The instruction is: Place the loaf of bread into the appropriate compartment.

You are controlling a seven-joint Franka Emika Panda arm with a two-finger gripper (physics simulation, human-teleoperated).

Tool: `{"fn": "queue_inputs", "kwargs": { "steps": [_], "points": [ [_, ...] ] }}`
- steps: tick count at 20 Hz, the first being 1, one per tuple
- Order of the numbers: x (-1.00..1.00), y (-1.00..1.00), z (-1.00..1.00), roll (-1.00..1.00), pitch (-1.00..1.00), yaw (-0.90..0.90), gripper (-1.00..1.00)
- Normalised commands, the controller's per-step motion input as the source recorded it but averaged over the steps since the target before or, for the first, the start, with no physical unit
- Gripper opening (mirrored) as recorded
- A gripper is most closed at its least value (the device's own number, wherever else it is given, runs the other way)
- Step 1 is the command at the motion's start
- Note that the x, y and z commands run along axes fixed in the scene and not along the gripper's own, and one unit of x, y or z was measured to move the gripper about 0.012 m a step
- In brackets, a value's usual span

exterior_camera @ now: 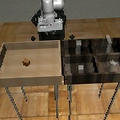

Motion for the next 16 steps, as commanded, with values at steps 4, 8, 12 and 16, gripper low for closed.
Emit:
{"fn": "queue_inputs", "kwargs": {
  "steps": [4,8,12,16],
  "points": [
    [0.00,0.00,0.00,0.00,0.00,0.00,1.00],
    [0.00,-0.25,0.00,0.00,0.00,0.00,1.00],
    [0.00,-1.00,0.00,0.00,0.00,0.00,1.00],
    [0.00,-1.00,0.00,0.00,0.00,0.00,1.00]
  ]
}}
